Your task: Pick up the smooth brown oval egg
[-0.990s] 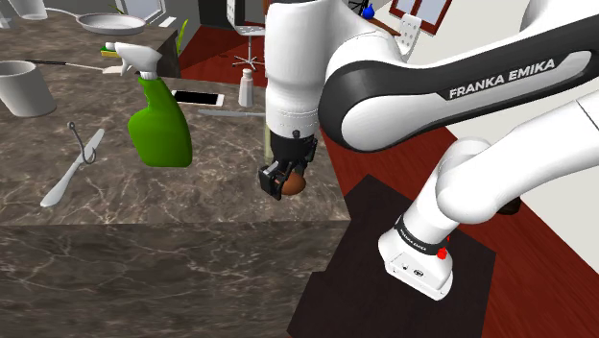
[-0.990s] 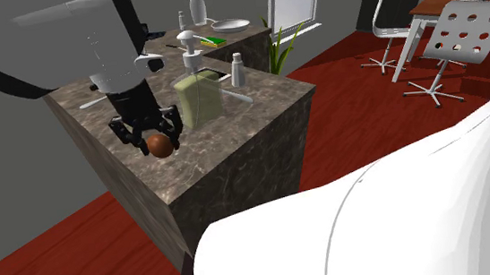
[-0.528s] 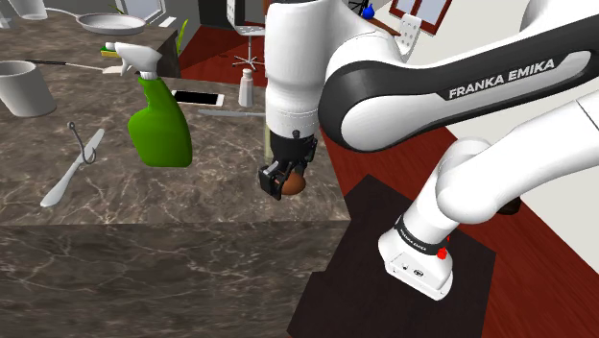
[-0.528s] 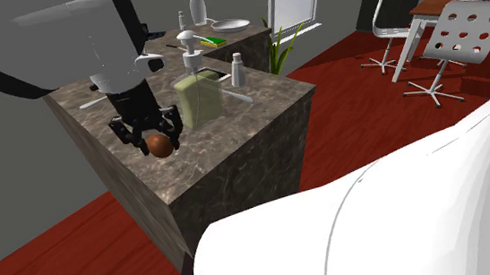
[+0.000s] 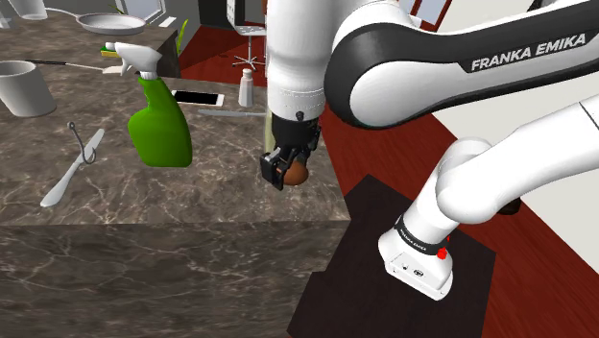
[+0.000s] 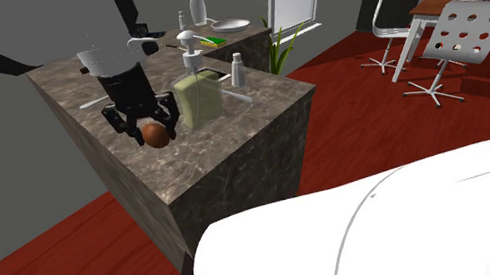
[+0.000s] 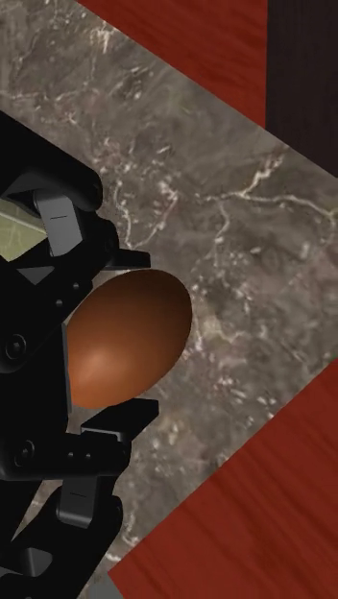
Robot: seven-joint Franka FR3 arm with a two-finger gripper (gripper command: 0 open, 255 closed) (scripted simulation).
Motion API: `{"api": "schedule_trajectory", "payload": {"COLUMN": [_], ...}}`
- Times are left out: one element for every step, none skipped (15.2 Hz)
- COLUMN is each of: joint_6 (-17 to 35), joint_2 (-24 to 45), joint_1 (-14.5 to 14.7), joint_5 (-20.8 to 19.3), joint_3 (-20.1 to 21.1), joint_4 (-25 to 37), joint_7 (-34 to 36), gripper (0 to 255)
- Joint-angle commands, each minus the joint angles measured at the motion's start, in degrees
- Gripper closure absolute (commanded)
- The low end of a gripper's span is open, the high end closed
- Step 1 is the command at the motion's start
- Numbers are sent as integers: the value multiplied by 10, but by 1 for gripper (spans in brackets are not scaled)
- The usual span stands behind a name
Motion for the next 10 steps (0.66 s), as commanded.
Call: {"api": "schedule_trajectory", "payload": {"joint_6": [-17, -25, -33, -41, -49, -57, -65, -72, -74, -74], "joint_2": [-4, -6, -8, -10, -11, -12, -14, -15, -15, -15], "joint_1": [0, 0, 0, -1, -1, -1, -1, -2, -2, -2], "joint_5": [-2, -2, -3, -4, -5, -6, -7, -8, -8, -8], "joint_3": [-5, -7, -9, -11, -13, -15, -17, -19, -19, -19], "joint_4": [12, 19, 25, 31, 38, 44, 51, 58, 59, 59], "joint_7": [-2, -2, -3, -4, -4, -5, -6, -6, -6, -6], "gripper": [255, 255, 255, 255, 255, 255, 255, 255, 255, 255]}}
